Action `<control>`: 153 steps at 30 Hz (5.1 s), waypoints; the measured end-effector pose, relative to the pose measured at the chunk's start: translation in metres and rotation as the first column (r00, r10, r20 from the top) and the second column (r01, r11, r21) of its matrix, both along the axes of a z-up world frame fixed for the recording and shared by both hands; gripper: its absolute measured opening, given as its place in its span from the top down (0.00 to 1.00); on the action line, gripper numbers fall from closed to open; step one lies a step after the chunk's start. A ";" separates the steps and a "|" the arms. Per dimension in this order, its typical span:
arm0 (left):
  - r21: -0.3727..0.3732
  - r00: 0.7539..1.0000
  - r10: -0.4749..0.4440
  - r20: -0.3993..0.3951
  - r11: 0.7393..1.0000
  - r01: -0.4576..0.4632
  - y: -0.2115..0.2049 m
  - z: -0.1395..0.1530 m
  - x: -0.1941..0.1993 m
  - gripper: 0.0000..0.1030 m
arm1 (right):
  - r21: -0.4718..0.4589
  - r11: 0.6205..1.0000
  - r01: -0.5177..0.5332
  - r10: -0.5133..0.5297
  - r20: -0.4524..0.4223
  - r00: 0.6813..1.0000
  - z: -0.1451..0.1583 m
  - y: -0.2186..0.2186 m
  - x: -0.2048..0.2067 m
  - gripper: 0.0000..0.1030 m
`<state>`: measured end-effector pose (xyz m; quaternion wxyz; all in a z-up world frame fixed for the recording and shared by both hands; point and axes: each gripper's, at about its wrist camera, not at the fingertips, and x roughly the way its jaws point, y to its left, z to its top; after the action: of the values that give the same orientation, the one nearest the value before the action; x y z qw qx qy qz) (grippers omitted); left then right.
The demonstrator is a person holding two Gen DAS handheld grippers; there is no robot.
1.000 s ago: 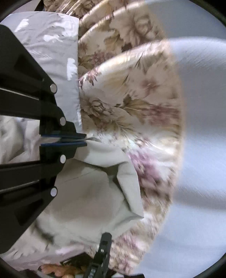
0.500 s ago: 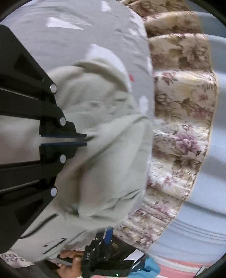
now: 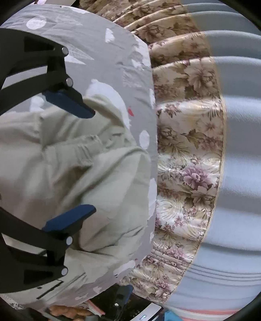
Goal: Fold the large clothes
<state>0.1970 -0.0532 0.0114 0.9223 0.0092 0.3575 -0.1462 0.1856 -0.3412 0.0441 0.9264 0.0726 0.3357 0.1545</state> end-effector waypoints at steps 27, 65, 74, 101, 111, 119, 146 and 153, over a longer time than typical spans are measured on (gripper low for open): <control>0.074 0.988 0.055 -0.147 0.996 -0.045 -0.032 -0.095 0.042 0.06 | -0.344 0.926 0.157 -0.235 -0.197 0.952 -0.120 -0.018 0.045 0.04; 0.078 0.978 0.131 -0.163 0.990 -0.119 -0.044 -0.094 0.139 0.04 | -0.113 0.964 0.242 -0.264 -0.258 0.929 -0.134 -0.014 0.165 0.03; 0.023 0.986 0.122 -0.109 0.992 -0.121 -0.037 -0.072 0.112 0.03 | -0.123 0.967 0.223 -0.242 -0.172 0.955 -0.107 -0.007 0.129 0.03; 0.065 0.992 0.046 -0.115 0.997 -0.039 -0.039 -0.057 0.001 0.02 | -0.173 0.978 0.121 -0.159 -0.228 0.961 -0.094 0.013 0.009 0.03; 0.065 0.999 0.040 0.004 0.997 -0.040 0.019 -0.025 -0.106 0.02 | -0.126 0.985 0.114 -0.128 -0.115 0.985 -0.051 -0.001 -0.106 0.03; 0.095 0.988 0.151 0.044 0.983 -0.155 0.087 -0.039 -0.216 0.02 | -0.084 0.977 0.194 -0.202 -0.102 0.974 -0.059 -0.036 -0.212 0.03; 0.064 0.991 0.126 -0.038 0.990 -0.123 0.066 -0.102 -0.324 0.02 | -0.058 0.937 0.343 -0.340 0.058 0.939 -0.115 -0.108 -0.383 0.04; 0.084 0.987 0.153 -0.045 0.985 -0.149 0.057 -0.104 -0.314 0.01 | 0.007 0.925 0.380 -0.380 -0.002 0.925 -0.125 -0.129 -0.360 0.20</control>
<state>-0.1172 0.0036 -0.0925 0.9202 0.0157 0.3862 -0.0616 -0.1740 -0.4705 -0.0807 0.9384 0.1396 0.3149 -0.0269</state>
